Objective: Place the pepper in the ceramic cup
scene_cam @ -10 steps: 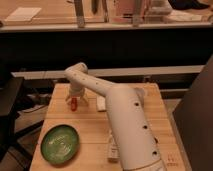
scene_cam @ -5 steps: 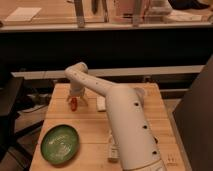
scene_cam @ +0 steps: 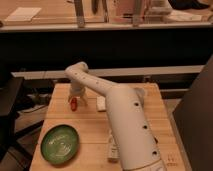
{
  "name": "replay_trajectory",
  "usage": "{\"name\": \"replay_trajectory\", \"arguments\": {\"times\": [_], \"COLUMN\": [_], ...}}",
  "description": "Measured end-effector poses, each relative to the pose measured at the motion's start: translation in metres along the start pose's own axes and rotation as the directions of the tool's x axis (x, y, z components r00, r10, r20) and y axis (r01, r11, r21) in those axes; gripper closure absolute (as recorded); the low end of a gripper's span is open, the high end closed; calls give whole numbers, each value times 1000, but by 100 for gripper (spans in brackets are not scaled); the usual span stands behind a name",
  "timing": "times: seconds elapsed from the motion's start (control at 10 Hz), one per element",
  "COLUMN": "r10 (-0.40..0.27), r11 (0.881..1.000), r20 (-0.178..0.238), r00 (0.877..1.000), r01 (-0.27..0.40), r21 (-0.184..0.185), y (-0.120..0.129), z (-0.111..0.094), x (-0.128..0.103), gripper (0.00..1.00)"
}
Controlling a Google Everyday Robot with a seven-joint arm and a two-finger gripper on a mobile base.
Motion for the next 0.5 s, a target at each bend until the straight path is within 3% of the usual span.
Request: {"name": "replay_trajectory", "arguments": {"times": [0.2, 0.3, 0.5], "r10": [10, 10, 11], "r11": [1000, 1000, 1000], "r20": [0, 3, 5], "r00": [1000, 1000, 1000], "r01": [-10, -10, -11], "r21": [1, 2, 3], "y": [3, 3, 4], "z": [-3, -3, -3], "x": [1, 0, -2], "gripper": [67, 70, 63]}}
